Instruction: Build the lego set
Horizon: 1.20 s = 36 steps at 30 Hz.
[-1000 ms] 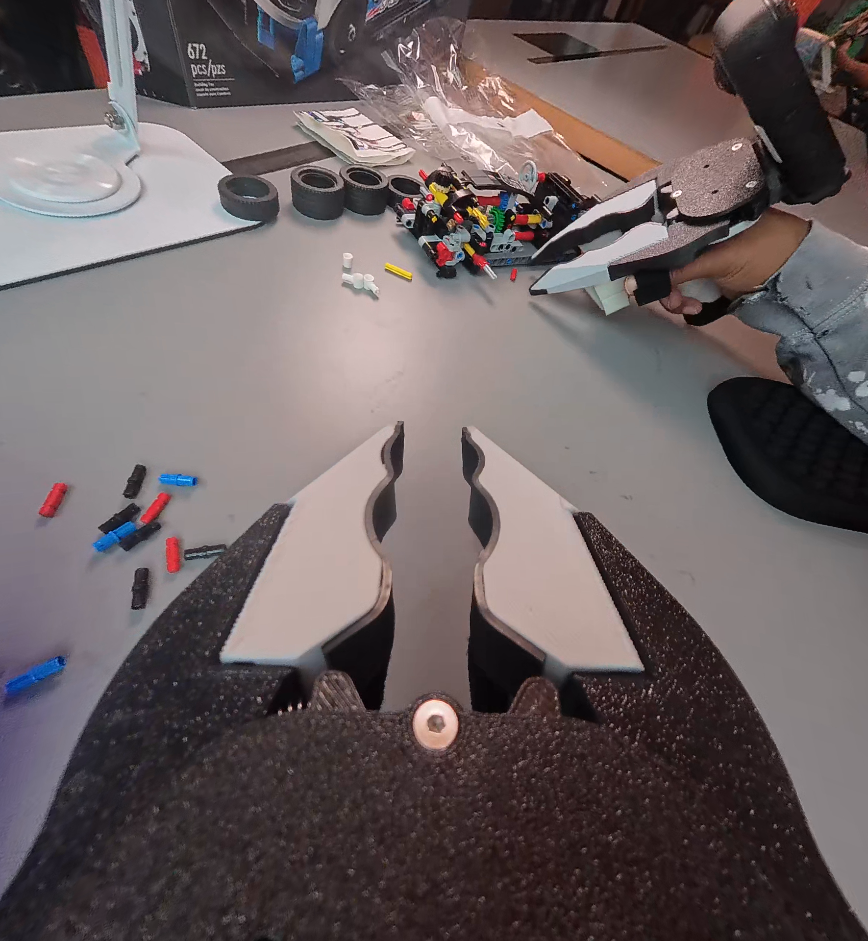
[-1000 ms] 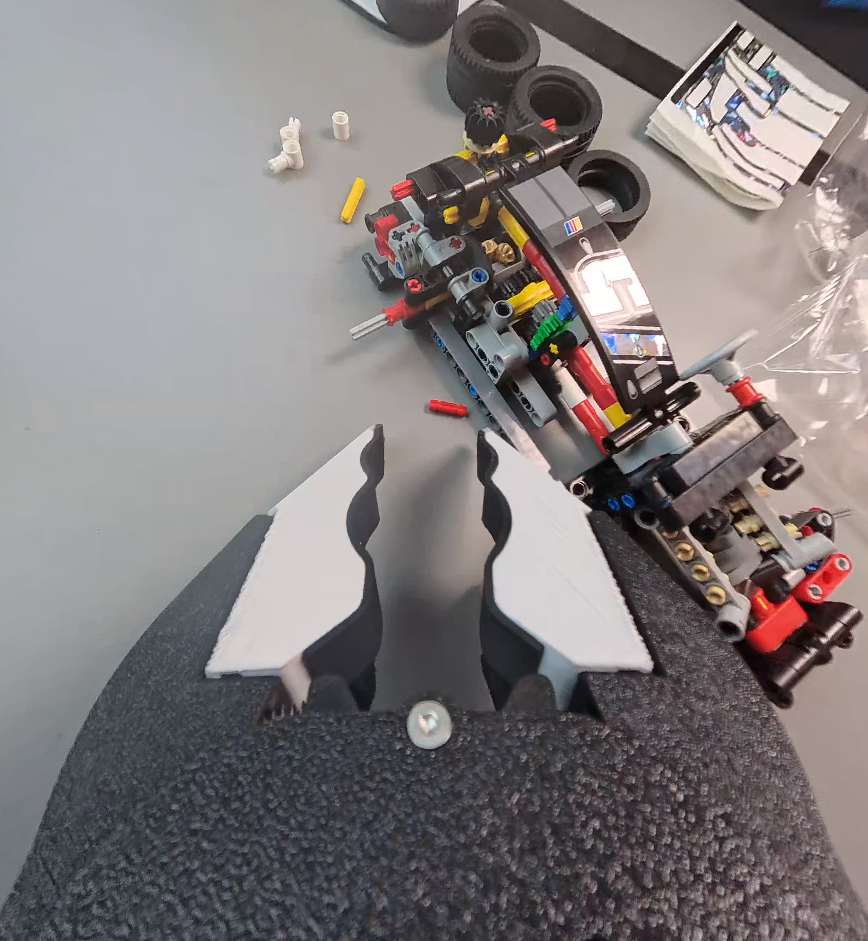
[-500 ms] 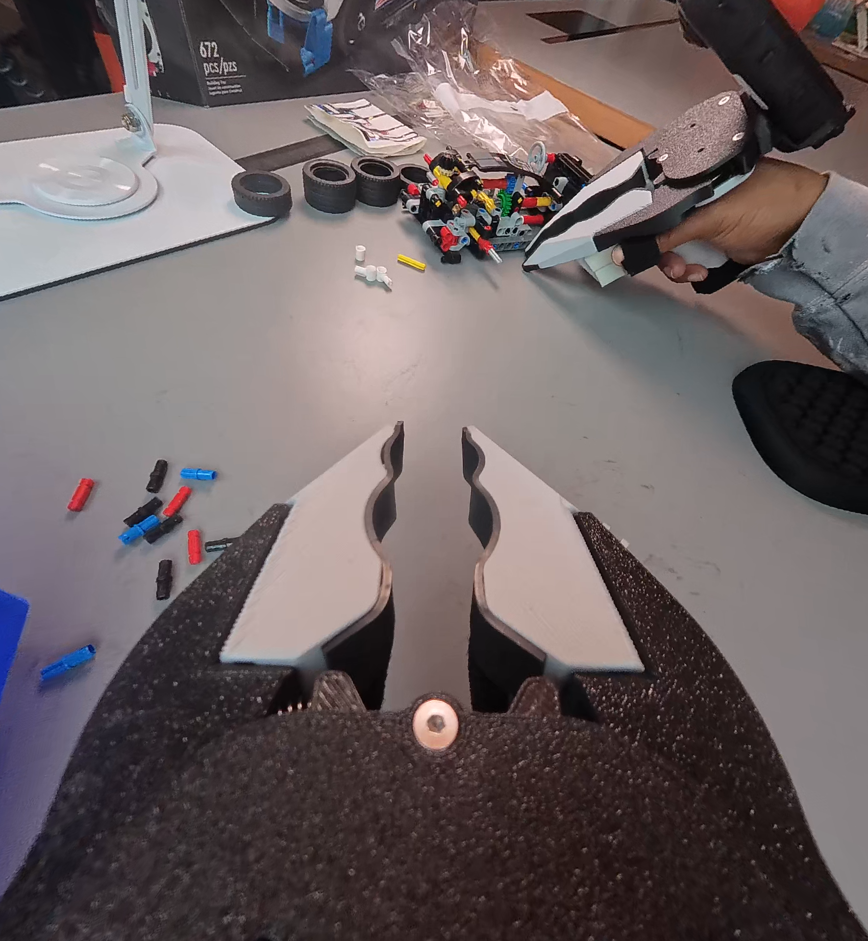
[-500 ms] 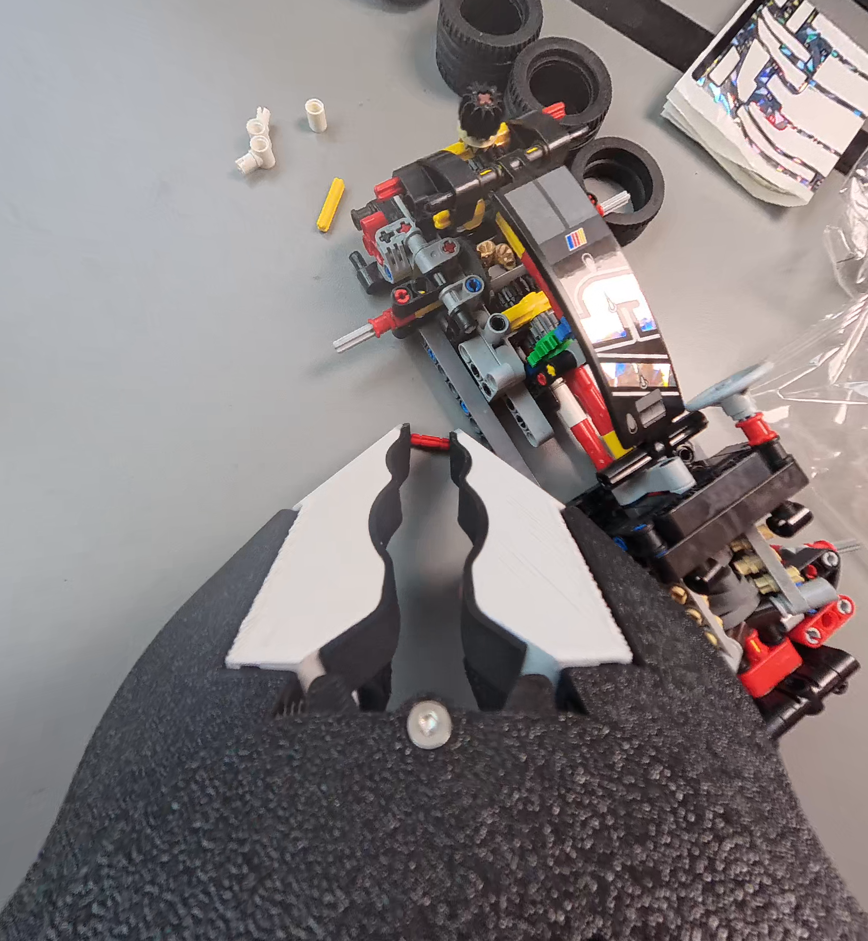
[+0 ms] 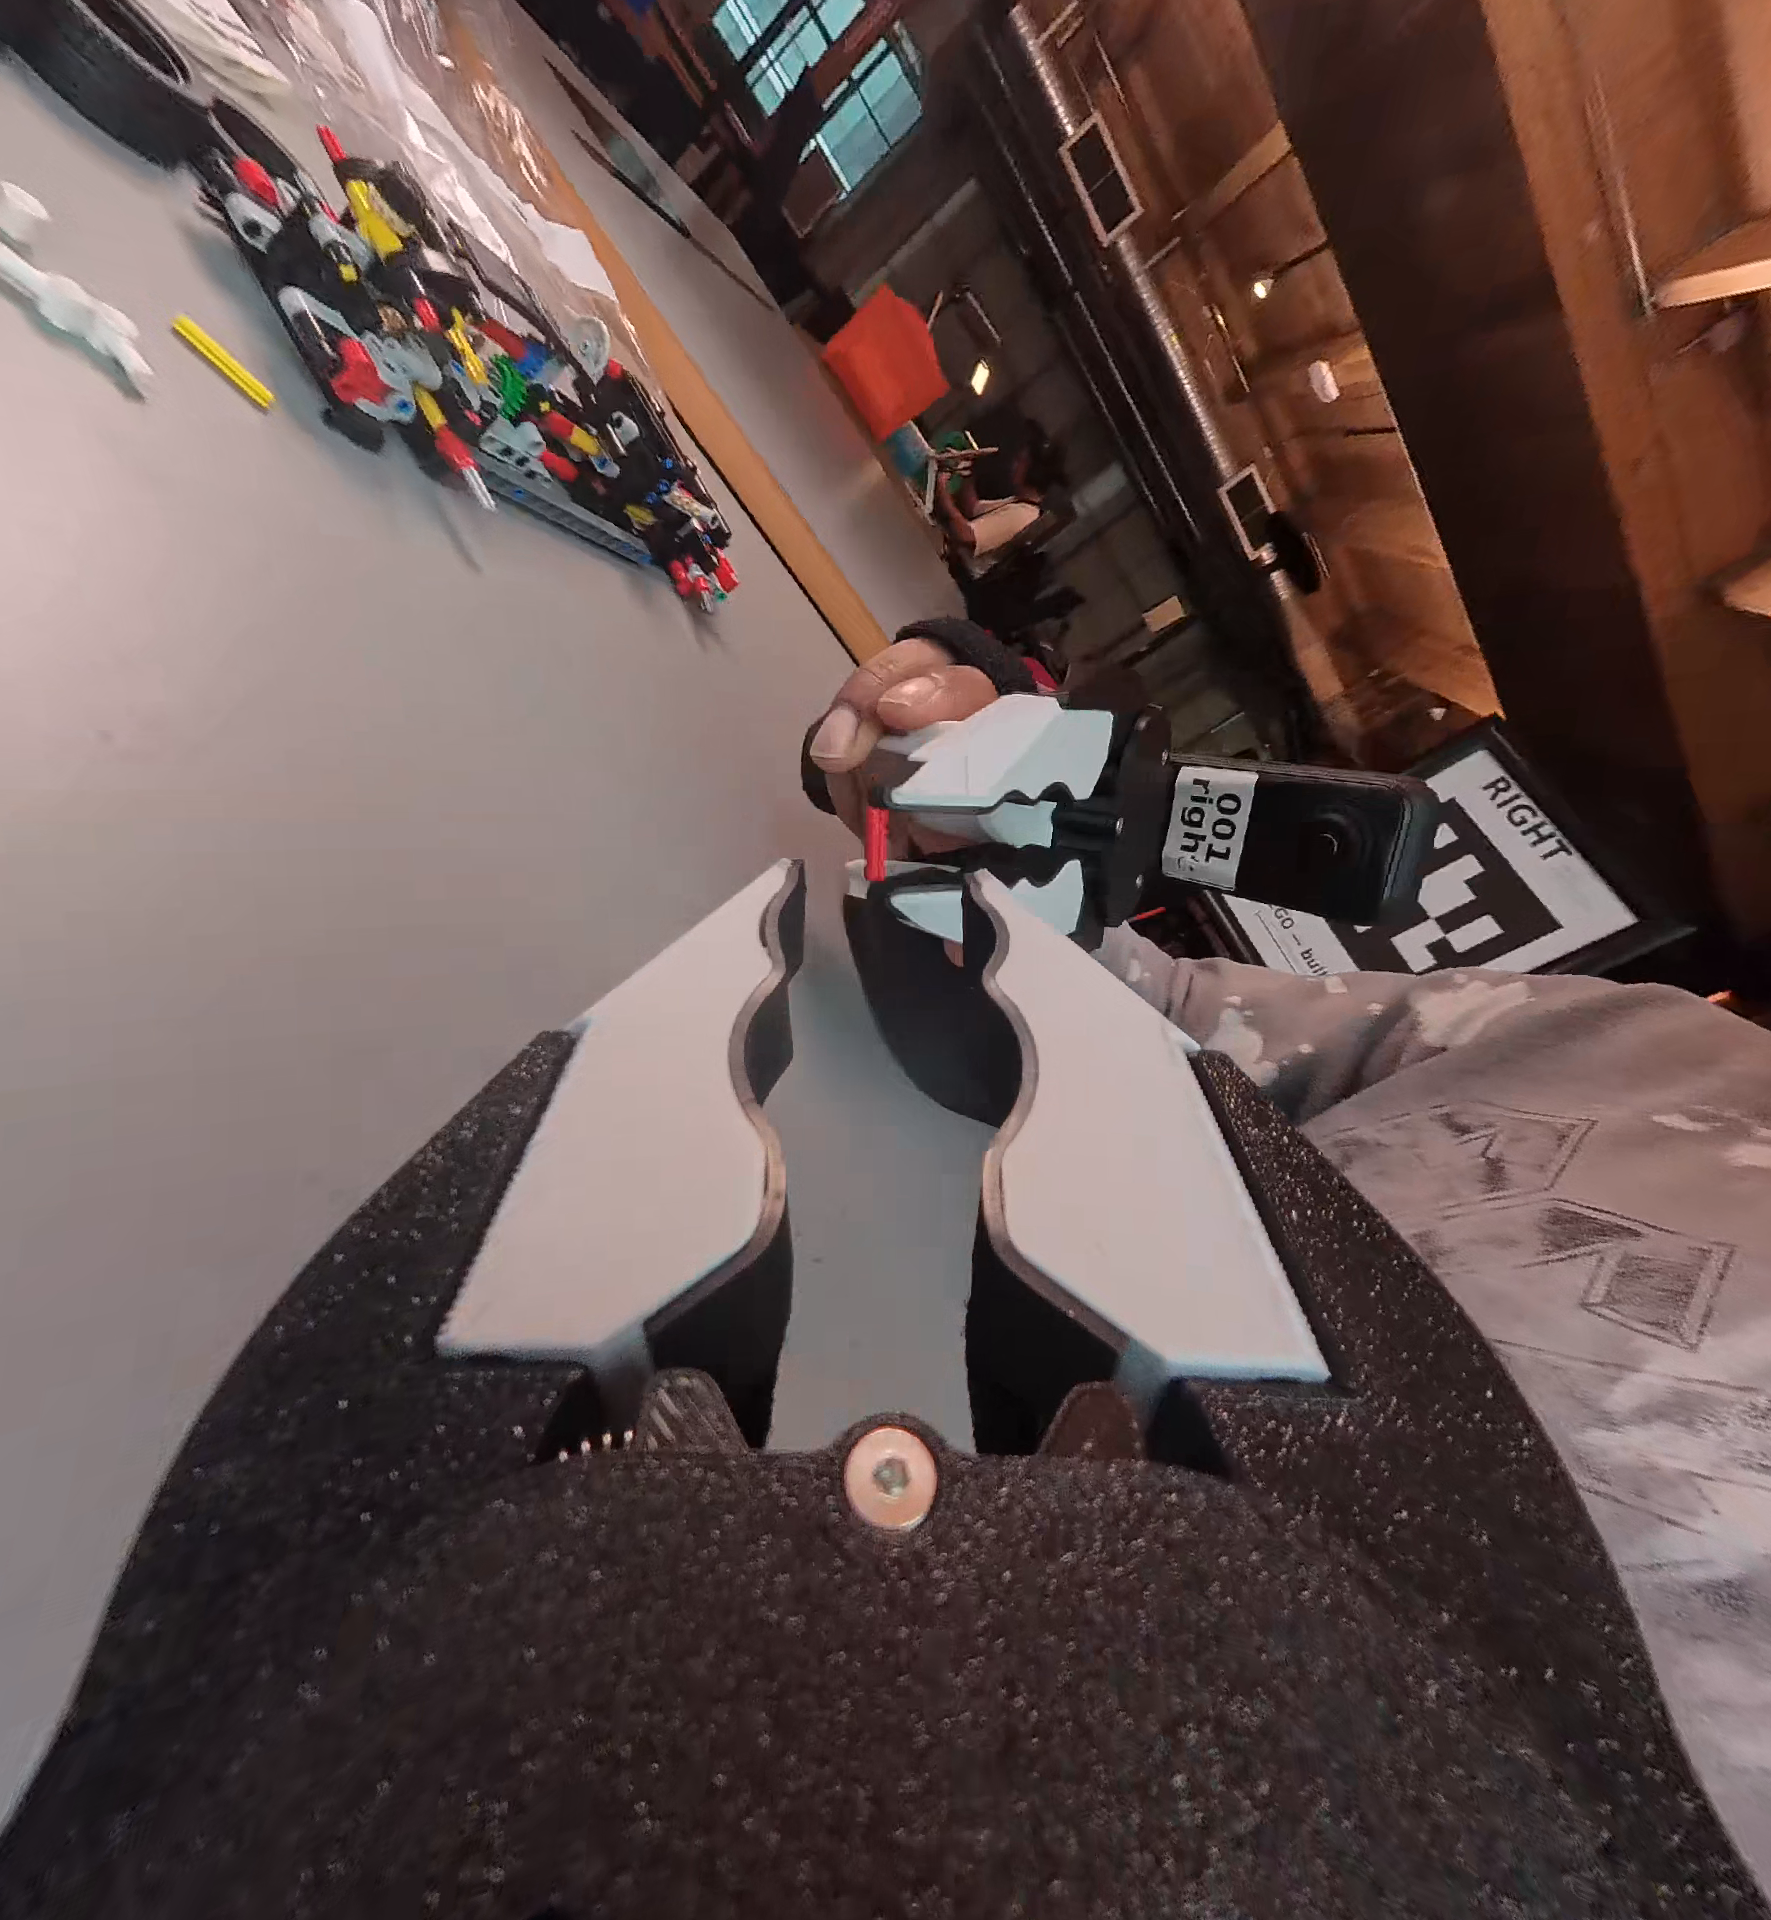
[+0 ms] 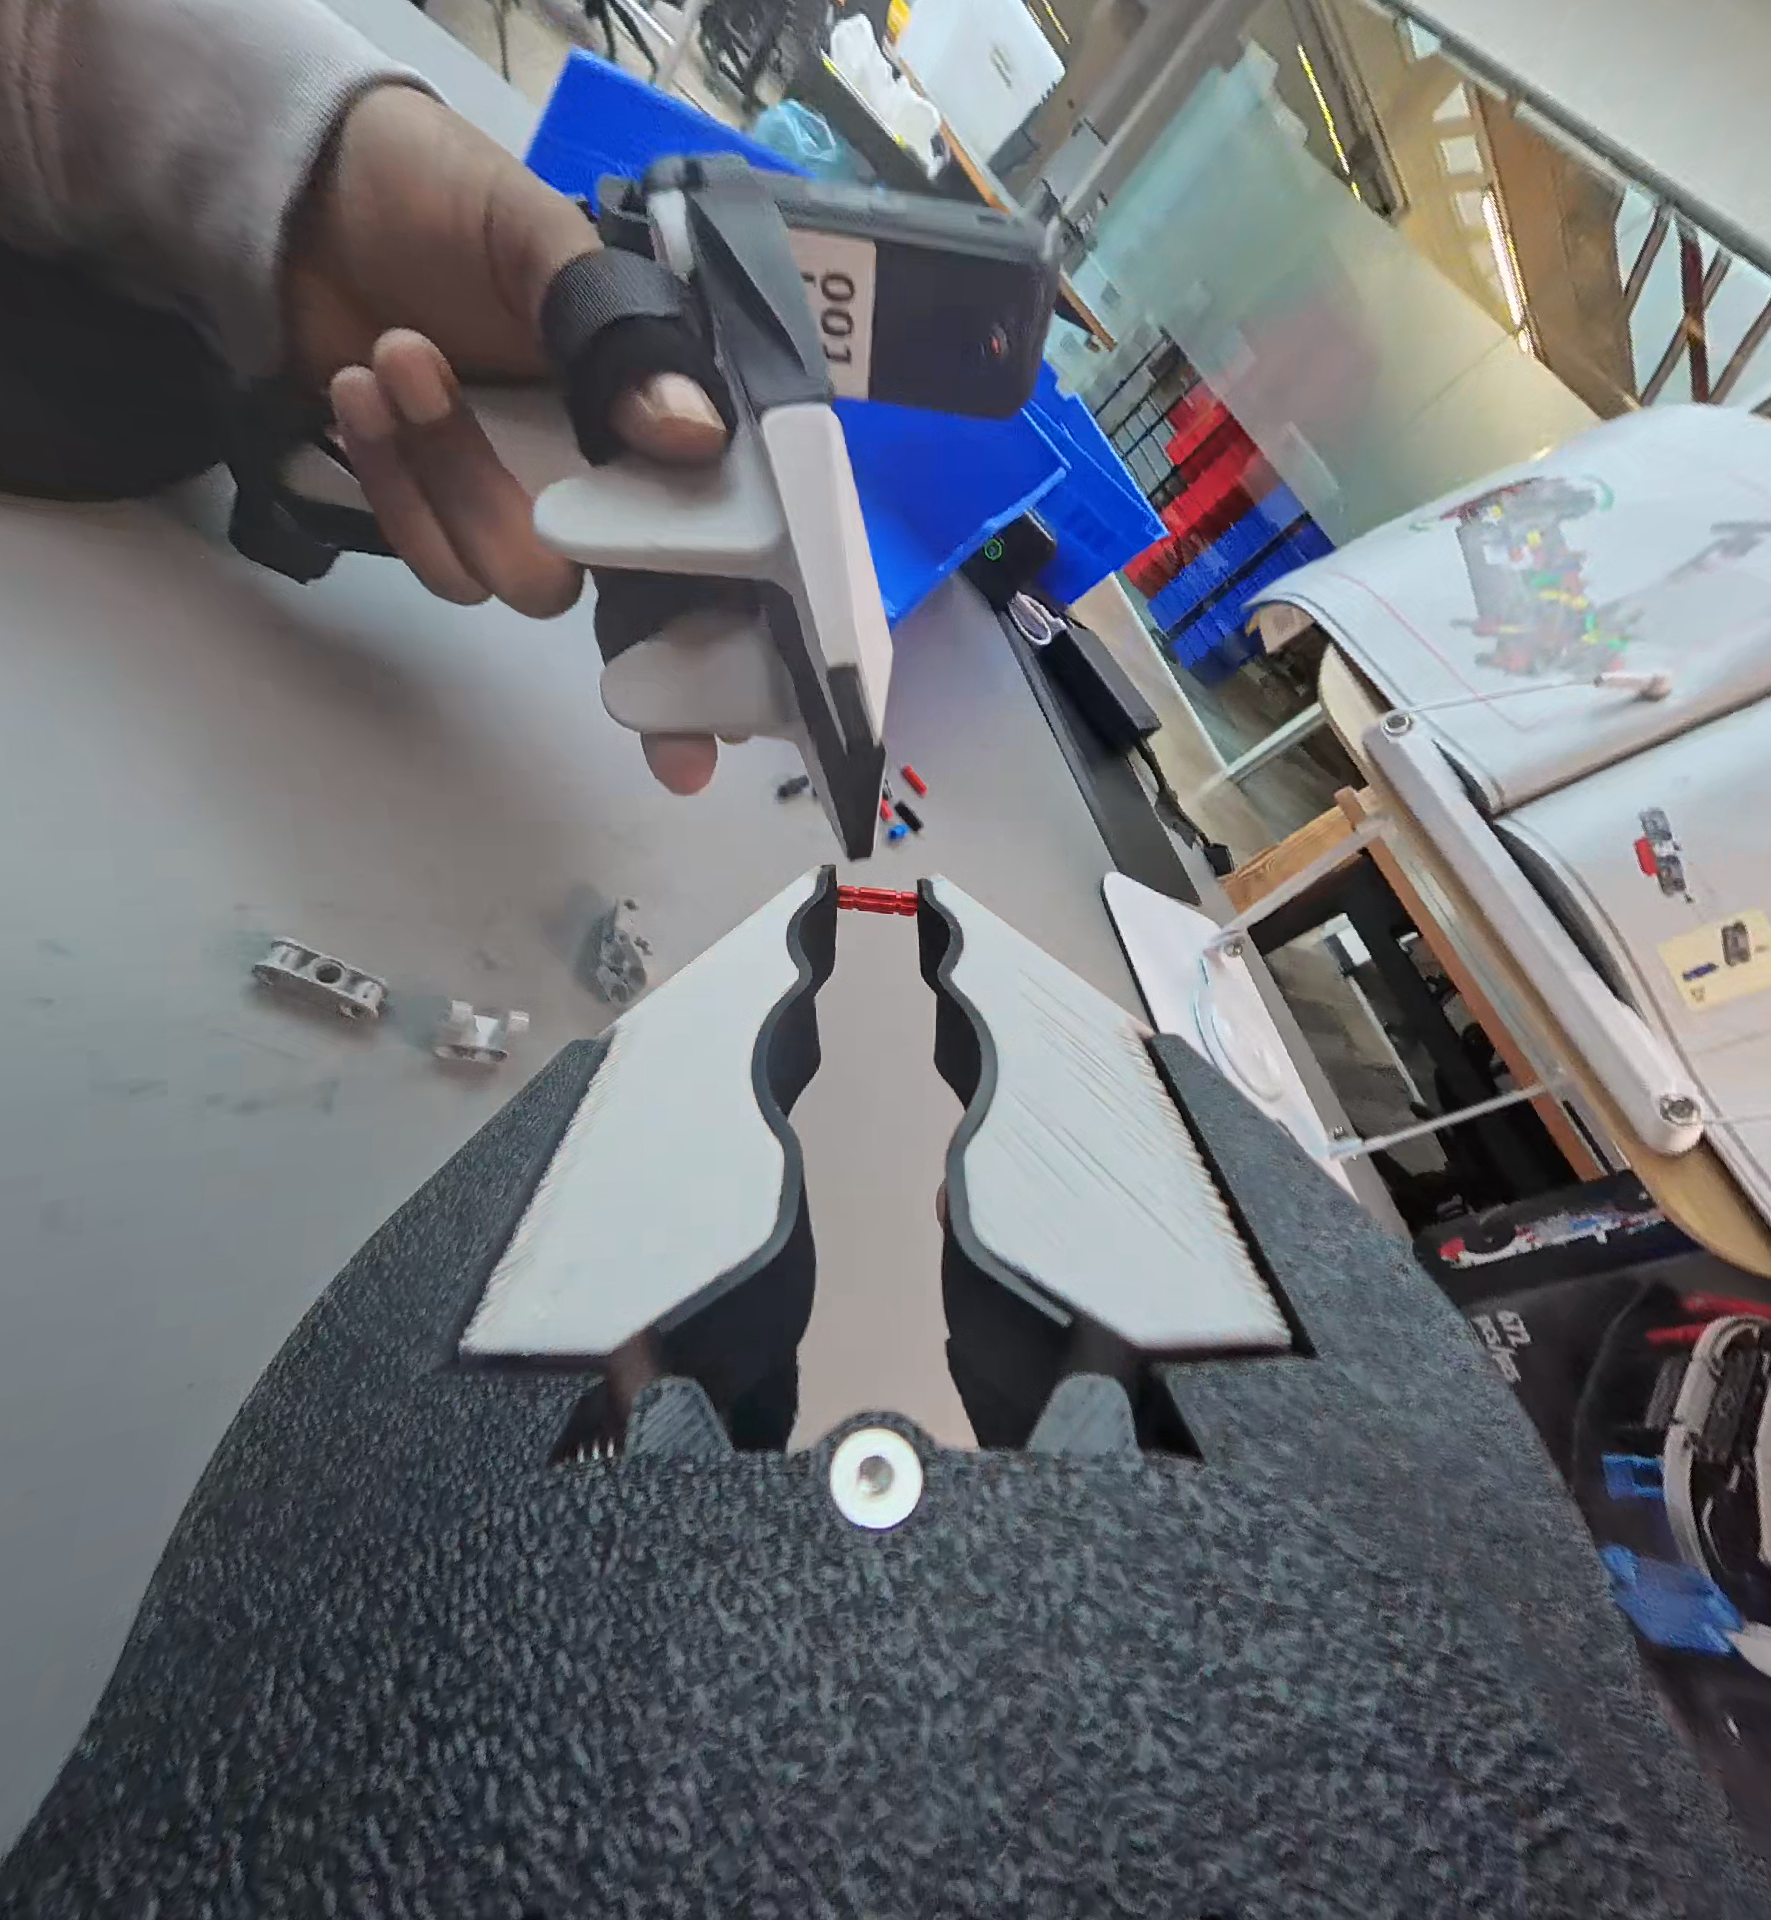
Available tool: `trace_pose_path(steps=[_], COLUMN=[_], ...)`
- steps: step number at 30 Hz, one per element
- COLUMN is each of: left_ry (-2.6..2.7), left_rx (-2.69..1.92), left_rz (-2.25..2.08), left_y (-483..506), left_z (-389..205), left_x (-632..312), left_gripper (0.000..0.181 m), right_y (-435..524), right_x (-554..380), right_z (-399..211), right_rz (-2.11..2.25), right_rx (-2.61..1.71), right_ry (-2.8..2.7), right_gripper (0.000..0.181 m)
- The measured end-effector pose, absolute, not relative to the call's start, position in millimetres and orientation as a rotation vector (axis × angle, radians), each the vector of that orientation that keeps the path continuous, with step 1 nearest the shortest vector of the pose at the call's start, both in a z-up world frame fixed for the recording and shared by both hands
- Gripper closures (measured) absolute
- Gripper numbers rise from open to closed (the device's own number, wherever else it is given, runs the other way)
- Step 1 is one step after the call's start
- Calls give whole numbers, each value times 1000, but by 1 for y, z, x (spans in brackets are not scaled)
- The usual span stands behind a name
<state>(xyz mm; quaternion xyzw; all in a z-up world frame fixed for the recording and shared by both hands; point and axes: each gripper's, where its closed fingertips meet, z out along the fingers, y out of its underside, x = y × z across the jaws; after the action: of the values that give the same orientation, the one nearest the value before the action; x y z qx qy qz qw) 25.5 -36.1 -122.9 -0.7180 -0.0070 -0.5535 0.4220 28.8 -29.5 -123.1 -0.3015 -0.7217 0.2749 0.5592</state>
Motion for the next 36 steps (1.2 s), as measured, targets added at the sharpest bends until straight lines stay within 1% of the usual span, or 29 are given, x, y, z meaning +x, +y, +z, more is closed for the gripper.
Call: trace_pose_path(steps=[5, 7, 10, 12, 14, 17, 18, 20, 24, 27, 30, 32, 34, 36], left_ry=[52, 74, 126, 177, 203, 159, 138, 104, 68, 75, 75, 59, 32, 9], left_rx=[-1829, -1826, -1842, -1856, -1892, -2006, -2041, -2137, -2308, -2333, -2315, -2286, -2256, -2240], left_rz=[-1402, -1380, -1341, -1242, -1021, -397, -206, 5, 64, 80, 47, 40, 48, 44], left_y=[-42, -42, -45, -45, -39, -23, -22, -25, -31, -29, -28, -32, -40, -52], left_z=[-126, -124, -124, -122, -125, -142, -149, -169, -209, -217, -213, -203, -187, -172], left_x=[37, 39, 40, 37, 20, -55, -83, -121, -142, -144, -143, -147, -153, -159], left_gripper=[163, 178, 180, 180, 180, 180, 179, 179, 178, 177, 164, 160, 160, 169], right_y=[-48, -51, -53, -53, -47, -30, -25, -16, -12, -14, -12, -8, -5, -1], right_x=[26, 26, 27, 26, 25, 28, 29, 32, 32, 31, 31, 31, 31, 32], right_z=[-123, -122, -122, -122, -121, -126, -131, -144, -162, -168, -168, -164, -159, -156], right_rz=[685, 692, 702, 709, 714, 745, 754, 758, 717, 694, 706, 722, 743, 753], right_rx=[-673, -667, -665, -678, -713, -822, -857, -930, -966, -963, -983, -1004, -1023, -1043], right_ry=[-1726, -1726, -1727, -1715, -1700, -1690, -1703, -1733, -1788, -1810, -1794, -1762, -1731, -1703], right_gripper=[169, 169, 169, 168, 163, 156, 156, 156, 158, 158, 159, 161, 162, 164])
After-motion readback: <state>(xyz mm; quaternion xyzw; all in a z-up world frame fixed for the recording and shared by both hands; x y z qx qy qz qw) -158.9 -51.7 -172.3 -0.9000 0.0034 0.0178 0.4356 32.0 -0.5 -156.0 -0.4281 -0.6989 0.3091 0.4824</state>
